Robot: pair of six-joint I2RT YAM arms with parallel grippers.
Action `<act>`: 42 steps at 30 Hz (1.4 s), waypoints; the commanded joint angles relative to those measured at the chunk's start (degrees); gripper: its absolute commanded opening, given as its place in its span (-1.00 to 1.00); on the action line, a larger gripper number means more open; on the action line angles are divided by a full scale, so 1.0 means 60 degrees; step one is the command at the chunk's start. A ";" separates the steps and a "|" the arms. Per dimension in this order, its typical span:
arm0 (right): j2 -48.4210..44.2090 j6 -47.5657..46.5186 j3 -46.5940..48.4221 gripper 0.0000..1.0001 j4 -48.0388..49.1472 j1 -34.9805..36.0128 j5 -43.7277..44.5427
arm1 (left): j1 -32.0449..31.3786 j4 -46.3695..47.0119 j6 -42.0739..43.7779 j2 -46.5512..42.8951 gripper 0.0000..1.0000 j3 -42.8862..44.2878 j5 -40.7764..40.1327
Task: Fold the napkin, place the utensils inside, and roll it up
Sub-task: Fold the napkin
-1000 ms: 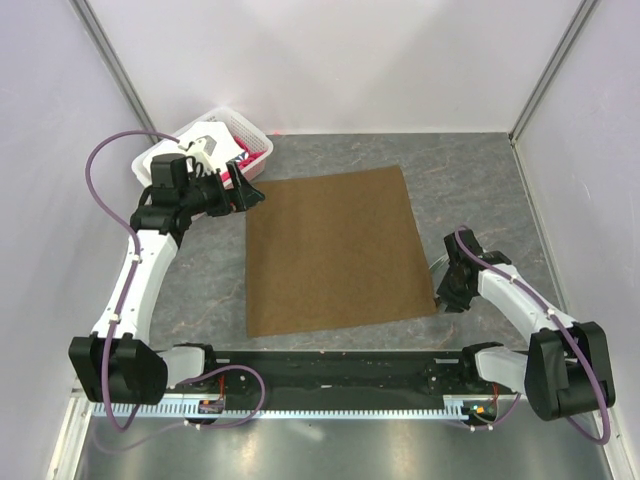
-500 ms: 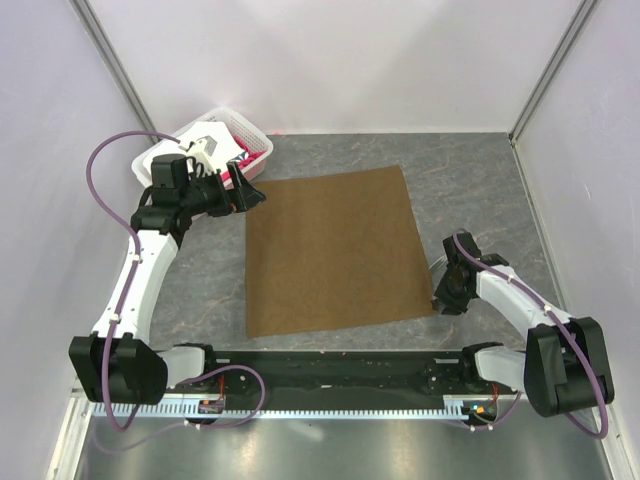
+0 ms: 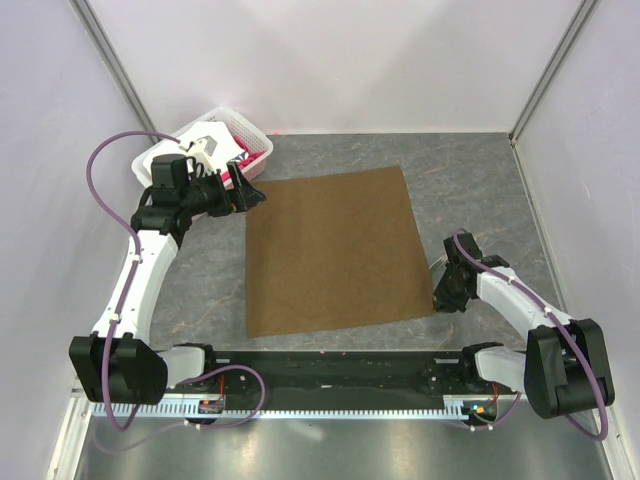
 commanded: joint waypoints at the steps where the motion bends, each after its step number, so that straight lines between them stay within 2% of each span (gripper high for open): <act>1: 0.0051 -0.0351 -0.0113 -0.84 0.0238 0.0025 -0.0282 | 0.0004 0.0322 0.0166 -0.0153 0.93 -0.0032 0.0189; 5: -0.0183 -0.0587 0.0340 -1.00 0.0062 0.0025 -0.0297 | 0.0004 0.0307 0.0166 -0.0153 0.93 -0.0032 0.0189; 9: -0.0433 -0.0324 0.0824 -1.00 0.0018 0.0288 -0.0311 | 0.0018 0.0307 0.0209 -0.0153 0.93 -0.0032 0.0160; 13: -0.0009 0.0174 0.1861 -1.00 0.0120 0.1295 -0.0093 | 0.0018 0.0322 0.0224 -0.0123 0.93 -0.0061 0.0101; 16: 0.0795 0.0467 0.2666 -1.00 0.0529 0.2102 0.0171 | 0.0018 0.0307 0.0239 -0.0094 0.93 -0.0061 0.0057; 21: 0.3108 0.0541 0.4162 -1.00 0.1451 0.3144 0.0275 | 0.0018 0.0322 0.0253 0.0081 0.93 -0.0091 0.0057; 26: 0.5814 0.0424 0.6505 -1.00 0.2156 0.4140 -0.0091 | 0.0004 0.0366 0.0239 0.0359 0.90 -0.0135 0.0189; 31: 0.7680 0.0351 0.8599 -1.00 0.2551 0.4712 -0.0763 | -0.0069 0.0468 0.0180 0.0682 0.84 -0.0252 0.0306; 33: 0.8092 0.0307 0.8924 -0.75 0.2669 0.4771 -0.0970 | -0.0259 0.0454 0.0209 0.0858 0.81 -0.0267 0.0204; 34: 0.8136 0.0220 0.9085 -0.38 0.2698 0.4771 -0.1029 | -0.0362 0.0468 0.0209 0.0916 0.79 -0.0267 -0.0014; 37: 0.7816 -0.0044 0.8941 0.12 0.2698 0.4713 -0.0767 | -0.0932 0.0483 0.0064 0.1194 0.76 -0.0325 -0.0570; 40: 0.7040 -0.0279 0.8212 0.25 0.2728 0.4319 -0.0648 | -0.1577 0.0600 -0.0273 0.1559 0.71 -0.0486 -0.0850; 42: 0.6294 -0.0440 0.7683 0.25 0.2858 0.3779 -0.0677 | -0.1957 0.1154 -0.0681 0.1751 0.63 -0.0792 -0.0924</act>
